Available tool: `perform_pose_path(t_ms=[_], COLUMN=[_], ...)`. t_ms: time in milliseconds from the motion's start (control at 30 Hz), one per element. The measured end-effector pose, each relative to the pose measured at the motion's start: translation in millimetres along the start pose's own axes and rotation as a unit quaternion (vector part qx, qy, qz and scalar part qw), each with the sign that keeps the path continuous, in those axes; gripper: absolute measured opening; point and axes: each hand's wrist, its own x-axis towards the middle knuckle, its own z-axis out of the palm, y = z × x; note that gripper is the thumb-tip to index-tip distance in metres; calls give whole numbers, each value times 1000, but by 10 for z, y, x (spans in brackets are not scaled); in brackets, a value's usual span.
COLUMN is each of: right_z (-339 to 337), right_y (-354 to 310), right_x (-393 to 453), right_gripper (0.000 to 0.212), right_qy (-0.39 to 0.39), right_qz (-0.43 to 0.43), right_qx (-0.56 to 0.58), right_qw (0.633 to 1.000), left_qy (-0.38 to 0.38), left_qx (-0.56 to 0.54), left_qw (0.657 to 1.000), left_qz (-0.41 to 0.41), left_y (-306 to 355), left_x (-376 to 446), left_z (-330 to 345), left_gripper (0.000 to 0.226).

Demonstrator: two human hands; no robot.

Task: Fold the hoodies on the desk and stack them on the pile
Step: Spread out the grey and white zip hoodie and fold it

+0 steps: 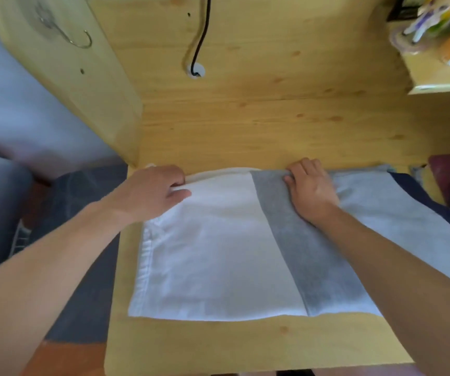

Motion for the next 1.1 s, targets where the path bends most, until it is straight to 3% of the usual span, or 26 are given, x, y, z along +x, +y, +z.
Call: perform_pose_path(t_ms=[67, 133, 233, 300, 400, 467, 533, 600, 667, 767, 867, 967, 1033, 1100], right_z=[70, 75, 89, 56, -144, -299, -415, -292, -58, 135, -61, -520, -779, -809], right_y=[12, 28, 45, -18, -314, -617, -980, -1160, -1177, -1156, -1147, -1136, -1265, -1447], right_x=[-8, 1, -41, -16, -79, -332, -694, -944, -1005, -927, -924, -1192, -1426, -1595], right_gripper=[20, 24, 25, 29, 42, 55, 61, 66, 71, 71, 71, 64, 62, 62], right_qy=[17, 36, 44, 32, -12, 0, -22, -93, -162, -219, -212, -127, -122, -180], right_qz=[-10, -36, -50, -12, 83, 93, 59, 43, 53, 75, 56, 63, 117, 169], right_qx=[-16, -13, -6, -18, -90, -64, -22, -39, -77, -92, -28, 76, 205, 331], right_qw=[1000, 999, 998, 999, 992, 994, 998, 994, 982, 968, 975, 987, 964, 911], left_qy=[-74, -79, 84, 165, 232, 213, 144, 89, 78, 78, 65, 41, 25, 39], left_qx=[8, 40, 73, 152, 139, 27, -96, -109, -84, -135, -289, -503, -585, -633], left_qw=[995, 988, 969, 941, 937, 942, 910, 880, 875, 862, 797, 675, 611, 574], left_qz=[-64, -124, -220, -253, -219, -258, -377, -454, -471, -482, -526, -539, -533, -518], left_y=[-106, -214, -212, -31, 310, 549, 695, 756, 788, 832, 760, 656, 583, 530], left_x=[-7, 10, -19, -112, -382, -635, -921, -1168, -1273, -1192, -1123, -1170, -1291, -1429], left_z=[-68, -69, 42, 142, 331, 469, 638, 788, 840, 796, 737, 635, 549, 496], left_gripper=[24, 29, 38, 37, 43, 52, 62, 65, 69, 68, 57, 26, 23, 25])
